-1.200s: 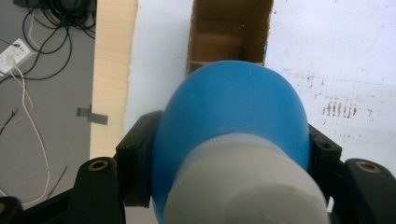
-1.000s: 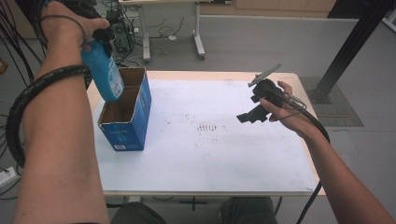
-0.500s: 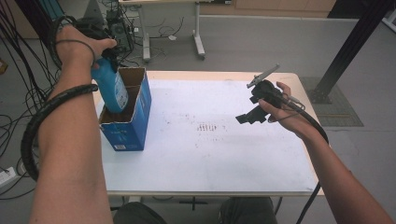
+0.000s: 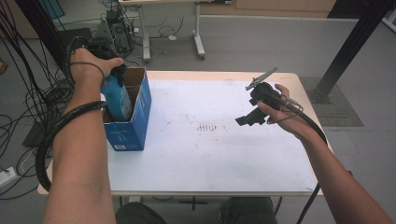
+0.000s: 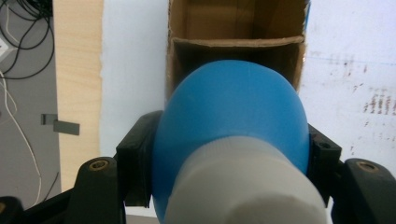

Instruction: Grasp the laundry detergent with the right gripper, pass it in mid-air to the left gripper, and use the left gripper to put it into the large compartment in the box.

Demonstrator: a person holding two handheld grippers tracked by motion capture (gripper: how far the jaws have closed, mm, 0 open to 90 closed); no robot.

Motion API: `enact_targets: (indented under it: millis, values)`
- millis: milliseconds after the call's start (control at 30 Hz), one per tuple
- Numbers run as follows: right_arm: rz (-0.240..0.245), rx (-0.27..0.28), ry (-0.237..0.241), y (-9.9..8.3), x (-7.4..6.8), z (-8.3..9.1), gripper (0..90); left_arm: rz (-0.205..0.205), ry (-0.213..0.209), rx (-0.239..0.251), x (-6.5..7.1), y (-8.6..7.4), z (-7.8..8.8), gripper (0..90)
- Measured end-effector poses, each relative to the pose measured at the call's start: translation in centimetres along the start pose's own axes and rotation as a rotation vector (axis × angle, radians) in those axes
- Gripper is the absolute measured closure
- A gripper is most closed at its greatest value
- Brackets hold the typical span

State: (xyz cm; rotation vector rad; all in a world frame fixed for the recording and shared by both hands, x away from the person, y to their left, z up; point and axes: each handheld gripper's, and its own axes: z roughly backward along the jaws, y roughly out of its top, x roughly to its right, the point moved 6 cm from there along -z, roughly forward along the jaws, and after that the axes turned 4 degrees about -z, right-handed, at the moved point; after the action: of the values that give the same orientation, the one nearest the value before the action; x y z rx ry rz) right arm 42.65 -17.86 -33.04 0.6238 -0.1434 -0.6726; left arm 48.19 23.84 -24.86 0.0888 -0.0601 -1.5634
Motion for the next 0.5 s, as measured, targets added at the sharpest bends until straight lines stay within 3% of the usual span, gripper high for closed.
enact_targets:
  millis: [500]
  values:
    - [-0.001, -0.004, -0.004, -0.2, 0.1, -0.6, 0.5, -0.039, 0.019, -0.033, 0.7, -0.2, -3.6, 36.2]
